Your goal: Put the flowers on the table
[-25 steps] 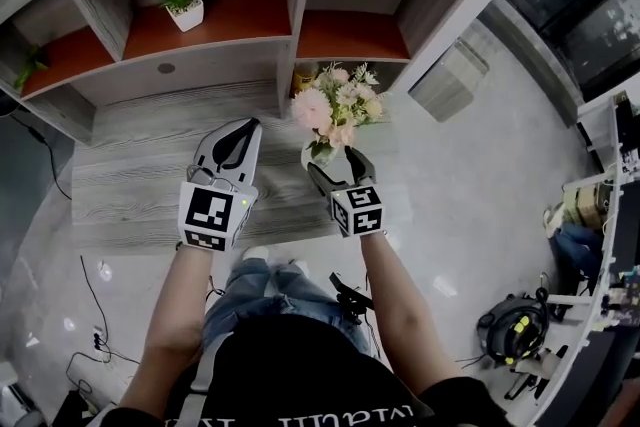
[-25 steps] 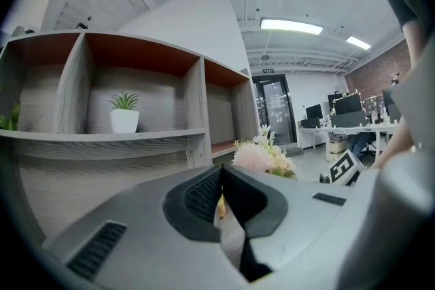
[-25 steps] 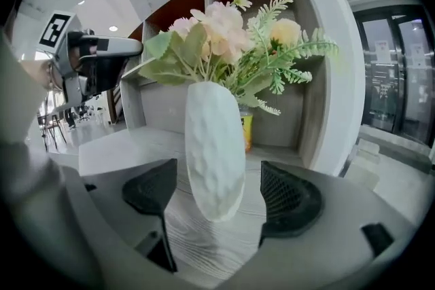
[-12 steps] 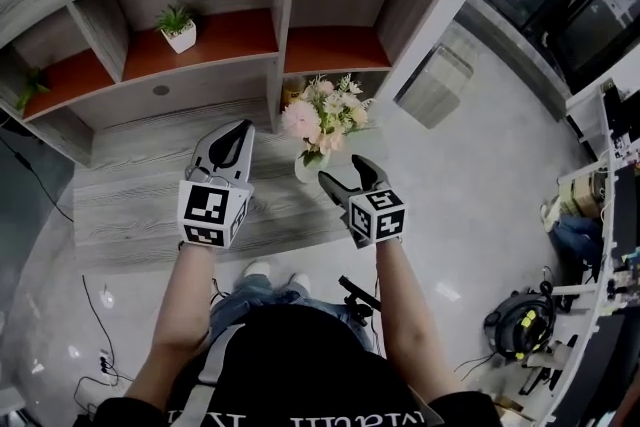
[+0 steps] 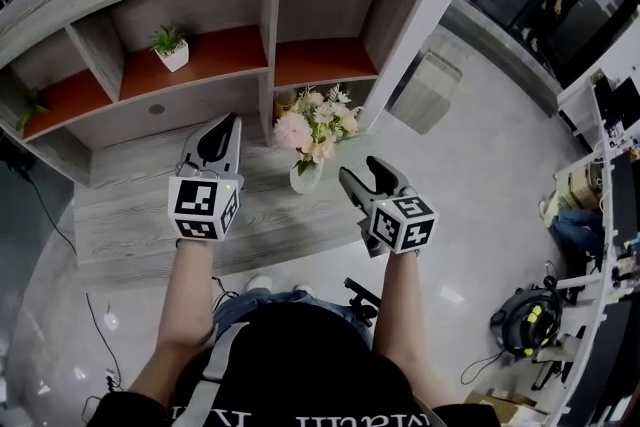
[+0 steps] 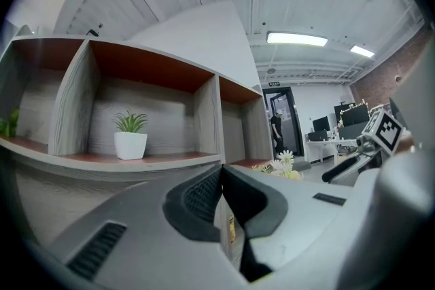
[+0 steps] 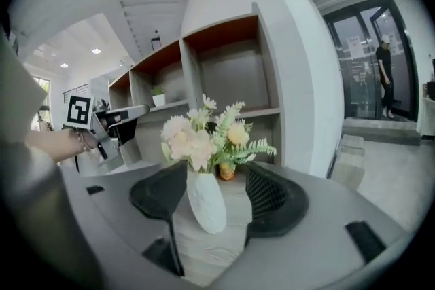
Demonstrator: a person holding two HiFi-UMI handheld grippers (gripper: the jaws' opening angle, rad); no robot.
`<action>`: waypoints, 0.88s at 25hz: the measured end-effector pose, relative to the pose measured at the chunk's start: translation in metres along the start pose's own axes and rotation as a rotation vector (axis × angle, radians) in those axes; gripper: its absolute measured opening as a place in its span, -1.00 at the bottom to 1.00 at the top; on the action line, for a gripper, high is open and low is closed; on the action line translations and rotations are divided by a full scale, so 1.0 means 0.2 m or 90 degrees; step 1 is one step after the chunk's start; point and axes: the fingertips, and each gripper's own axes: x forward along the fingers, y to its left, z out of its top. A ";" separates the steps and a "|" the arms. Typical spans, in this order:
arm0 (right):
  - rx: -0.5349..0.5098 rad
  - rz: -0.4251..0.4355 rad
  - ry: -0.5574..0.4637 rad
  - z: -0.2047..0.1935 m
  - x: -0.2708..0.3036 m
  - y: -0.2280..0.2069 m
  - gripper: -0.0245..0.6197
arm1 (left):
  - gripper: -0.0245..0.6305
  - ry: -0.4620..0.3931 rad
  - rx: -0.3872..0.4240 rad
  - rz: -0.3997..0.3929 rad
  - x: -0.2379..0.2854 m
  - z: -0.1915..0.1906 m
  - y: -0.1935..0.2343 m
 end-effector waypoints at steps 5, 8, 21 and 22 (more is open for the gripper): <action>-0.028 -0.039 -0.068 0.19 -0.09 -0.01 -0.33 | -0.89 -0.022 0.005 -0.009 0.03 0.06 -0.01; -0.060 -0.063 -0.082 0.27 -0.14 -0.01 -0.48 | -0.89 -0.030 0.009 -0.015 0.05 0.09 -0.03; -0.164 -0.132 -0.202 0.59 -0.32 0.04 -0.88 | -0.89 -0.070 0.035 -0.038 0.09 0.24 -0.06; -0.167 -0.132 -0.211 0.61 -0.33 0.05 -0.88 | -0.89 -0.074 0.041 -0.042 0.09 0.26 -0.07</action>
